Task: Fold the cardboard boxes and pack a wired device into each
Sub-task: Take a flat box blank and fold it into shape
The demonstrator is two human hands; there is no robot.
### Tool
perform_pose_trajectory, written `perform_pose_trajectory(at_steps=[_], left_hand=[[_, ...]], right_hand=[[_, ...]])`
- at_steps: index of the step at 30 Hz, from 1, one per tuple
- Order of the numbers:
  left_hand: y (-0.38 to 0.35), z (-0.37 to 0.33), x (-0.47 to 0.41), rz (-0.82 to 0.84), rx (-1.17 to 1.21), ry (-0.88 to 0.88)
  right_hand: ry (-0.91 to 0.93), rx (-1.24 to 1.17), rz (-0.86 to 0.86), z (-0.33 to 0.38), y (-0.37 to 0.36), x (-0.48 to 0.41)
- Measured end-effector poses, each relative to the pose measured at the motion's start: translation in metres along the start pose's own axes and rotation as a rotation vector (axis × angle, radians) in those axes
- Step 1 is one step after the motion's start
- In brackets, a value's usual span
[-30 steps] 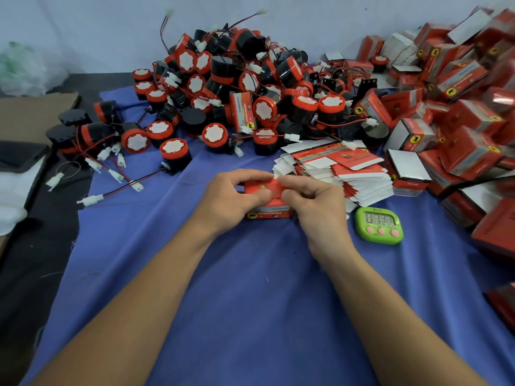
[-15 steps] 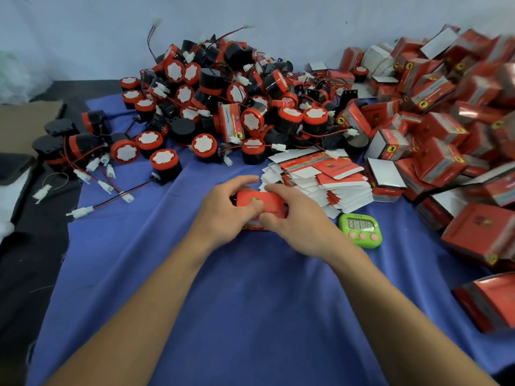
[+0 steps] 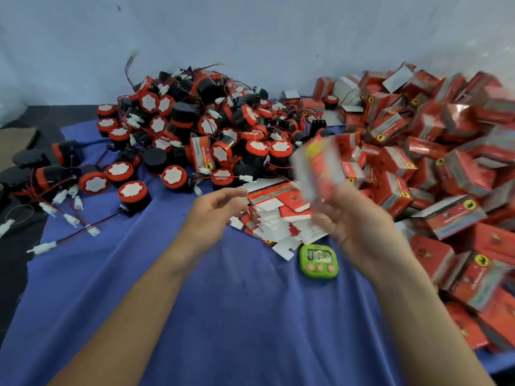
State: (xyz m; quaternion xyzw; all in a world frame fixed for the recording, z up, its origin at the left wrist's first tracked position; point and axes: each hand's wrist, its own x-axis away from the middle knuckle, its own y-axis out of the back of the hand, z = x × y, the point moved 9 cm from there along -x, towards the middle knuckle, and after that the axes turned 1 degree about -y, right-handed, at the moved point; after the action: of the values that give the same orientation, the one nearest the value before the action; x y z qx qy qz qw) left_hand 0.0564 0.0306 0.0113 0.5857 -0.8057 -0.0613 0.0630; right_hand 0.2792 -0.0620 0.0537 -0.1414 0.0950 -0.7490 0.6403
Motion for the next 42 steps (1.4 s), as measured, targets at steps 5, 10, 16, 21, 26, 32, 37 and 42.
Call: perform_pose_trajectory(at_steps=[5, 10, 16, 21, 26, 32, 37, 42], left_hand=[[-0.031, -0.021, -0.027, -0.053, 0.009, -0.034], [-0.049, -0.040, -0.049, -0.070, -0.009, -0.088], [-0.036, -0.046, -0.062, -0.078, -0.061, -0.133], [-0.009, -0.022, -0.056, -0.084, -0.117, -0.113], [0.011, 0.004, -0.037, -0.103, 0.057, -0.084], [0.019, -0.010, -0.014, 0.124, 0.245, -0.073], [0.055, -0.004, -0.017, 0.133, 0.172, 0.049], [0.060, 0.024, -0.018, 0.350, 0.193, 0.153]], right_hand=[[0.003, 0.270, -0.181, 0.009, 0.031, -0.024], [0.073, 1.158, -0.105, -0.007, -0.023, -0.054], [0.072, 1.703, -0.070, -0.053, -0.052, -0.070], [0.123, 1.664, -0.101, -0.042, -0.056, -0.046], [0.462, 1.276, -0.474, 0.031, -0.047, -0.007], [0.393, 0.554, -0.452, 0.022, -0.038, -0.016], [0.254, 0.485, -0.391, -0.035, -0.054, -0.043], [0.333, 0.797, -0.498, -0.052, -0.061, -0.055]])
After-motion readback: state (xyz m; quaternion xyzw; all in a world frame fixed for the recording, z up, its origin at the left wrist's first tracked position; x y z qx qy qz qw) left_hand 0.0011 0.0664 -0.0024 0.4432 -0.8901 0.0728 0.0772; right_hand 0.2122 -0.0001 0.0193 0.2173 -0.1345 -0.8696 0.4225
